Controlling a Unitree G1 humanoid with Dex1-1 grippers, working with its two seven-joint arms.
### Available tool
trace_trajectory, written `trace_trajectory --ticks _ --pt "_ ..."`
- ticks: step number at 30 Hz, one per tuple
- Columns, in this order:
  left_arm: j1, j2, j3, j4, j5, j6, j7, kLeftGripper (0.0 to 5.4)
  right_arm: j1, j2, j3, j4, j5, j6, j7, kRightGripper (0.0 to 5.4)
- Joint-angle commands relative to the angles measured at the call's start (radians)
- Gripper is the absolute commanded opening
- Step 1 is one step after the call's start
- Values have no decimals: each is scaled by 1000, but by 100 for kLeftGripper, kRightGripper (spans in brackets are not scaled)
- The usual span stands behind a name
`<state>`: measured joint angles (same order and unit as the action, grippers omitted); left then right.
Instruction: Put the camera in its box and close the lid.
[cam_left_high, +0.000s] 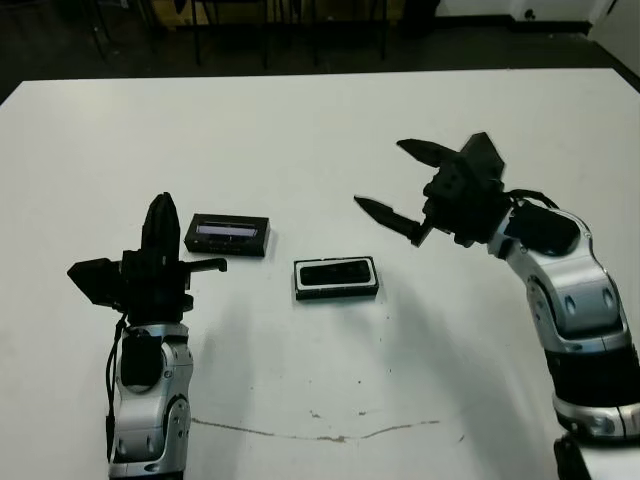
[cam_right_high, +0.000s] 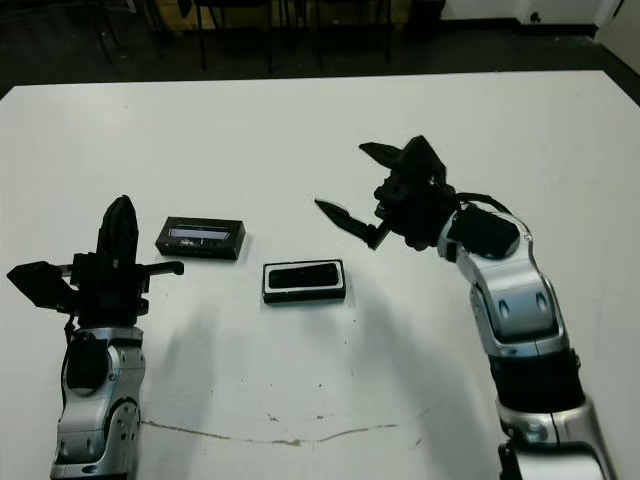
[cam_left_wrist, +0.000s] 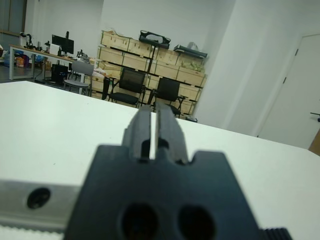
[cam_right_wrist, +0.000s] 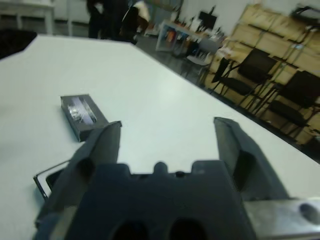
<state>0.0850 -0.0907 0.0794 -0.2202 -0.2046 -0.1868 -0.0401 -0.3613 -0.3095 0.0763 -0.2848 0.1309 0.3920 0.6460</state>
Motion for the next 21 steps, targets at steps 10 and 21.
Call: trace_trajectory --ticks 10,21 --pt "17 9 1 4 -2 12 -1 0 78 -24 137 52 -220 -287 -121 179" --pt "14 9 2 6 -8 13 -9 0 96 -30 227 81 -338 -263 -129 1"
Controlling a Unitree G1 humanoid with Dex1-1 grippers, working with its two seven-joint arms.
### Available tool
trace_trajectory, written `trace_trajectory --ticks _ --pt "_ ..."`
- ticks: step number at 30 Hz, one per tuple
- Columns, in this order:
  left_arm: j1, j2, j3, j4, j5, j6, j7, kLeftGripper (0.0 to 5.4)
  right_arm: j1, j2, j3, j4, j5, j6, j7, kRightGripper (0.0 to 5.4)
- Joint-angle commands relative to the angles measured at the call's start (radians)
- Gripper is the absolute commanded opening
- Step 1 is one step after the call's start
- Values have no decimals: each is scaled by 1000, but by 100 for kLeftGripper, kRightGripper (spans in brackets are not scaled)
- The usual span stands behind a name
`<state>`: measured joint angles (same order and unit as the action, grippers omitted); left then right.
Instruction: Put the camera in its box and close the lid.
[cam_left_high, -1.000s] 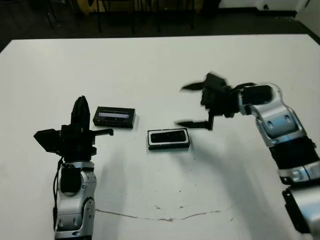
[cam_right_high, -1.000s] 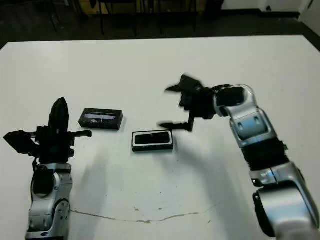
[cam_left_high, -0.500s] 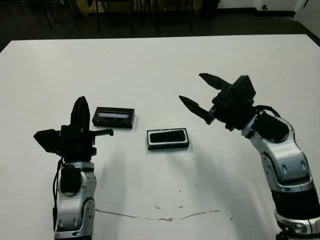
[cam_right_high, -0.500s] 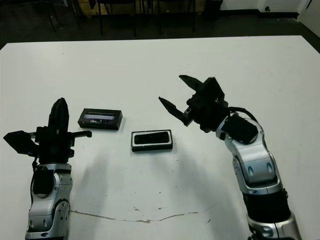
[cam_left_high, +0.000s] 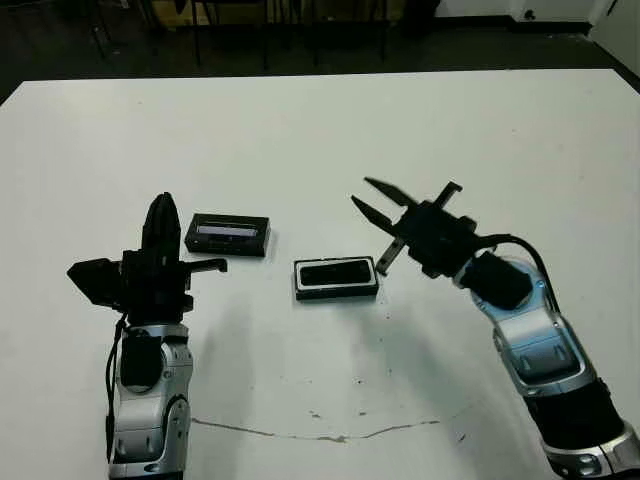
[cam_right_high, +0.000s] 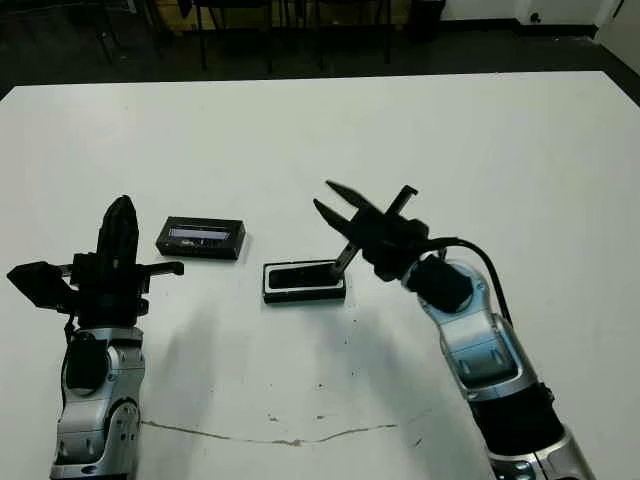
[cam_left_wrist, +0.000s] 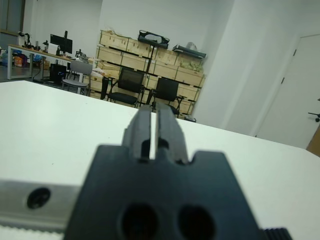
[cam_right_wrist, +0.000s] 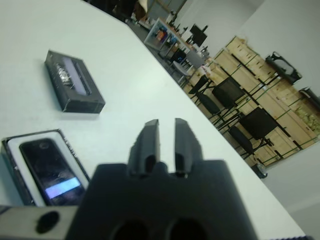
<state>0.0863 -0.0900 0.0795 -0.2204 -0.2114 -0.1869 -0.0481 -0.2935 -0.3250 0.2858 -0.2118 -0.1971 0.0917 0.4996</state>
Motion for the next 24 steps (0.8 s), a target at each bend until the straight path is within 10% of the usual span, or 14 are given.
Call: trace_trajectory --ticks 1,24 --pt "12 8 2 7 -1 13 -2 0 31 -15 22 6 -10 43 22 1" --pt "19 6 3 -1 -6 15 -3 0 134 -108 54 20 -66 163 82 1"
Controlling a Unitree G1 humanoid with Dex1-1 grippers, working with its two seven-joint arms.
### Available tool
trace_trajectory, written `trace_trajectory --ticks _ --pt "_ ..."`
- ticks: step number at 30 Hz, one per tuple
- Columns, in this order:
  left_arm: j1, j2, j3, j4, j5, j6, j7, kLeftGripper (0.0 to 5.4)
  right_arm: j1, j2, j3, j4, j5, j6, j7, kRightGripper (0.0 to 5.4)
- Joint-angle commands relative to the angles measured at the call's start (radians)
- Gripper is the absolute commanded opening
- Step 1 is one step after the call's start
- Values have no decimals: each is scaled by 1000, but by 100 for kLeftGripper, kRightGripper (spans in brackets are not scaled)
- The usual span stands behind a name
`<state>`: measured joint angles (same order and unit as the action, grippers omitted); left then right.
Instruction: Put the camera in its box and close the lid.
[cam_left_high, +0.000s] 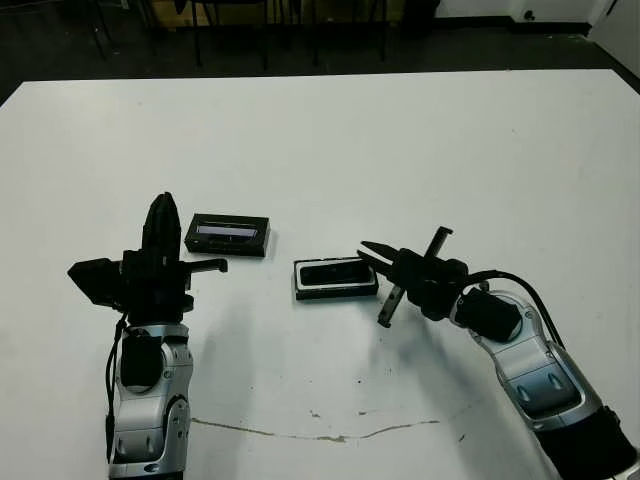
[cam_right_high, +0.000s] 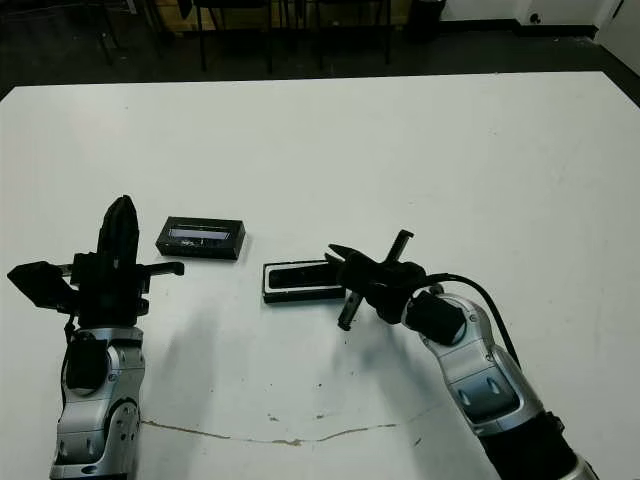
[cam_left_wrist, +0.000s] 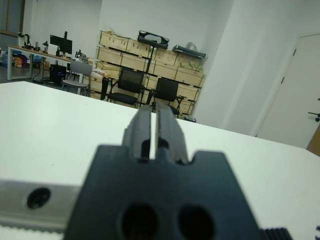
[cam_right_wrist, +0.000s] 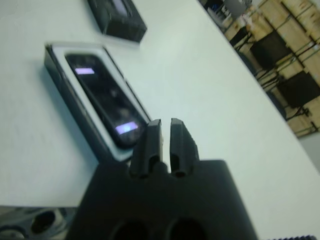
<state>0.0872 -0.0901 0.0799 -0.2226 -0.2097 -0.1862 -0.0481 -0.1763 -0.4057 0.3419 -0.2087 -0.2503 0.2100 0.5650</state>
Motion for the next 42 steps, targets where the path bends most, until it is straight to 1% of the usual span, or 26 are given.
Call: trace_trajectory --ticks 1,5,10,16,20,24,28,31,33,35,36,38,39,42 --pt "18 7 3 3 -5 11 -2 0 16 -34 0 16 -16 58 23 1" --pt "19 5 1 4 1 12 3 0 19 -49 3 19 -22 75 30 1" --pt "17 3 1 7 -3 8 2 0 19 -51 1 9 -16 99 44 1" --pt "18 1 0 6 1 13 8 0 20 -51 -1 -10 -15 108 52 1" --pt "19 2 1 5 -5 16 4 0 30 -38 -14 -20 -16 97 21 1" --pt "20 3 0 1 4 23 12 0 52 0 -55 -11 4 29 -58 1" --pt "19 5 -1 8 6 12 6 0 79 68 -118 -3 51 -99 -174 1" --pt "18 2 -1 11 -1 9 4 0 81 100 -141 -6 62 -178 -231 1" --pt "18 -1 -2 8 -2 15 8 0 81 118 -146 -18 64 -200 -254 1" --pt "19 -2 -3 4 -5 22 9 0 83 141 -147 -40 90 -186 -255 1" --pt "19 0 -3 5 -2 22 9 0 86 158 -146 -46 129 -168 -239 1" --pt "18 3 -3 10 1 18 6 0 90 183 -138 -65 206 -90 -201 1" --pt "19 4 -3 11 3 17 6 0 89 189 -133 -74 232 -53 -186 1" --pt "20 4 -4 13 11 8 7 0 76 192 -111 -118 271 98 -157 1"
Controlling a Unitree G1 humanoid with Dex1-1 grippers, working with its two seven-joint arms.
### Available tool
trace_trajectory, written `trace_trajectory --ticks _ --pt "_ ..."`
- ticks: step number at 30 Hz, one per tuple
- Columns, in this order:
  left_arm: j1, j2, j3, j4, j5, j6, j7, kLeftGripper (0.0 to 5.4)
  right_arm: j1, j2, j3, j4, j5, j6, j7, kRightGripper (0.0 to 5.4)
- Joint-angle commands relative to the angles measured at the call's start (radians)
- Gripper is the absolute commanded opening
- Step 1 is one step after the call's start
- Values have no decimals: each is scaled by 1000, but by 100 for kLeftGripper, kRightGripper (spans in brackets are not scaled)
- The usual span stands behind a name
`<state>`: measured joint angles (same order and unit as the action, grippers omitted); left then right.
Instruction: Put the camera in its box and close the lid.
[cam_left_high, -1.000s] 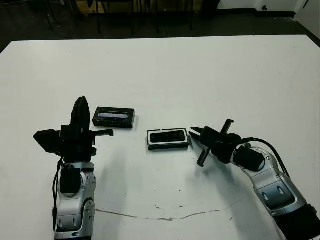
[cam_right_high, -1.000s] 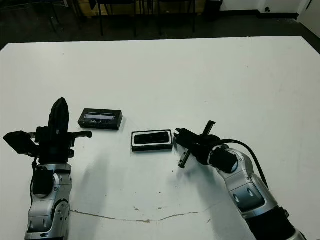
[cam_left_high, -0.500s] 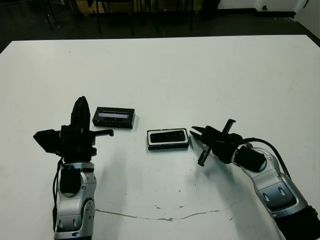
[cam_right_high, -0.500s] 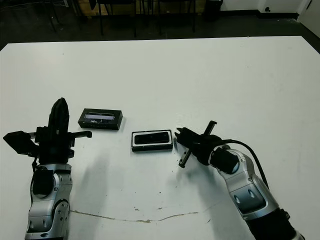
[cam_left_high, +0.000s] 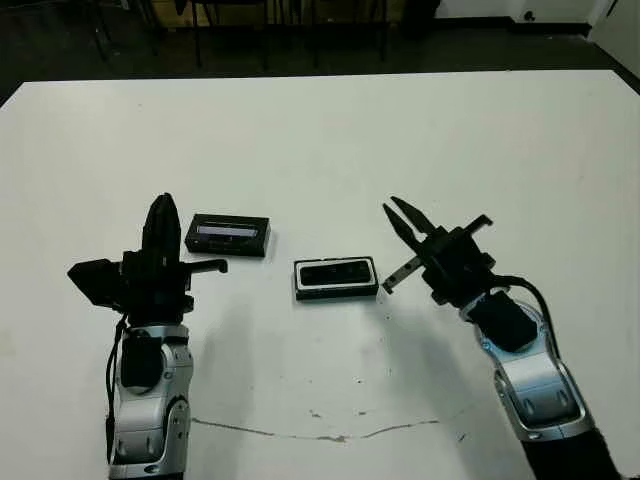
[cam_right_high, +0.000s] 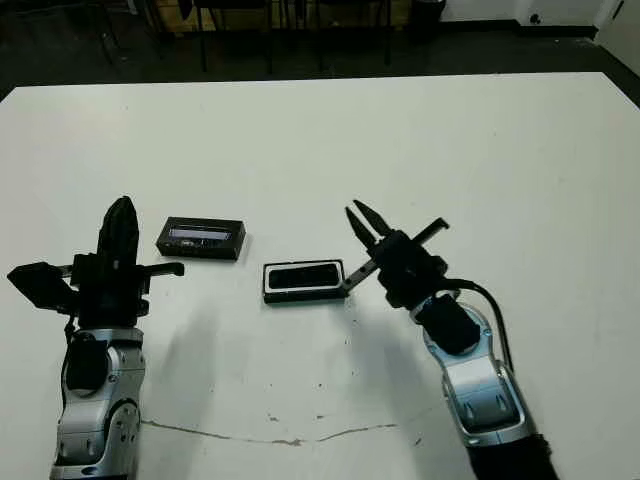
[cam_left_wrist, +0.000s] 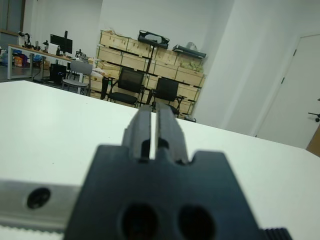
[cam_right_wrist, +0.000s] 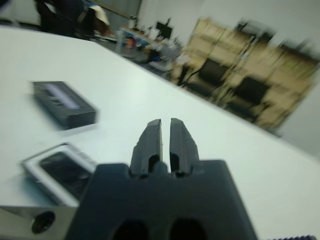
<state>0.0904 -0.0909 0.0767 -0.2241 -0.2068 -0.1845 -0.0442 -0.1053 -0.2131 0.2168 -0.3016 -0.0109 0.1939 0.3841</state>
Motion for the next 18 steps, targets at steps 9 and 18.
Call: trace_trajectory --ticks 9,18 --pt "15 1 -7 9 -4 19 3 0 -21 16 44 -26 77 336 29 1" --pt "12 5 -11 13 20 8 10 0 -18 -32 90 28 52 347 52 1"
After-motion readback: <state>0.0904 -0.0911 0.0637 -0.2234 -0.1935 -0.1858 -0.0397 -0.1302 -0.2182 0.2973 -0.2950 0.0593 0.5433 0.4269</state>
